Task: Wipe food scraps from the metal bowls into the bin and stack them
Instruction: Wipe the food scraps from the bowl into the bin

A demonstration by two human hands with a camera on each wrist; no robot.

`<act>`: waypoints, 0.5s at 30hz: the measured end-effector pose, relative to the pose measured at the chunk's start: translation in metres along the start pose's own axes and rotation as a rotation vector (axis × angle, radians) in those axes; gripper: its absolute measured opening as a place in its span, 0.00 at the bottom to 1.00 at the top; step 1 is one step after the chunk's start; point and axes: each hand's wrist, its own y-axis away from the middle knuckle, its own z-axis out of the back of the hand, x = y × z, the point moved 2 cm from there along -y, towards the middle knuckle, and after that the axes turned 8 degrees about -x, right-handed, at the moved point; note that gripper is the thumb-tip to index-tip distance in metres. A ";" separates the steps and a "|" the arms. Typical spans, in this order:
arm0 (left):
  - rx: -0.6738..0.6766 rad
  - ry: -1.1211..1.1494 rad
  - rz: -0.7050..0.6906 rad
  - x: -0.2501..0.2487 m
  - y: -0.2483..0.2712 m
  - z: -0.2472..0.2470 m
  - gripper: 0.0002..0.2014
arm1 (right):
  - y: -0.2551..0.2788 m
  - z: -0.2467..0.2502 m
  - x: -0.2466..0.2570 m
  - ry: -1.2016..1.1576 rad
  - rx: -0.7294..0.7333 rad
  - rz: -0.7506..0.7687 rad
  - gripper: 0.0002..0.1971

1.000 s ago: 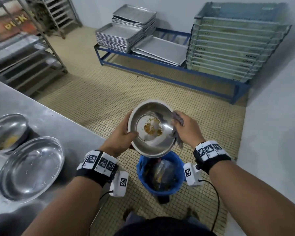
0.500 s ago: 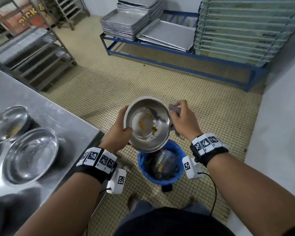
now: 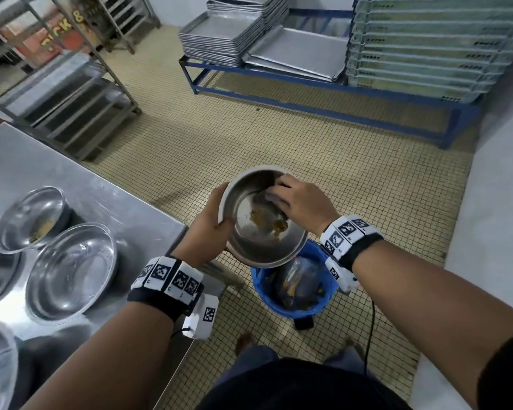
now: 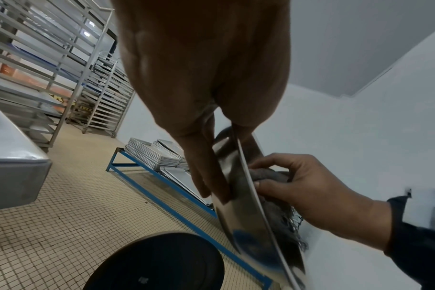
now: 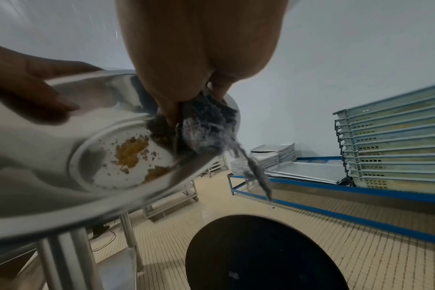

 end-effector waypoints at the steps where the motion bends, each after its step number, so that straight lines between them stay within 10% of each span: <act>1: 0.008 -0.008 0.004 0.000 -0.001 0.001 0.28 | 0.000 -0.001 -0.002 0.004 0.003 -0.007 0.15; 10: 0.026 -0.013 0.043 -0.002 -0.003 -0.005 0.25 | -0.005 -0.003 0.000 0.034 -0.058 -0.008 0.15; 15: 0.002 0.016 0.043 0.001 -0.007 -0.004 0.26 | 0.008 -0.012 0.001 0.144 0.137 -0.014 0.14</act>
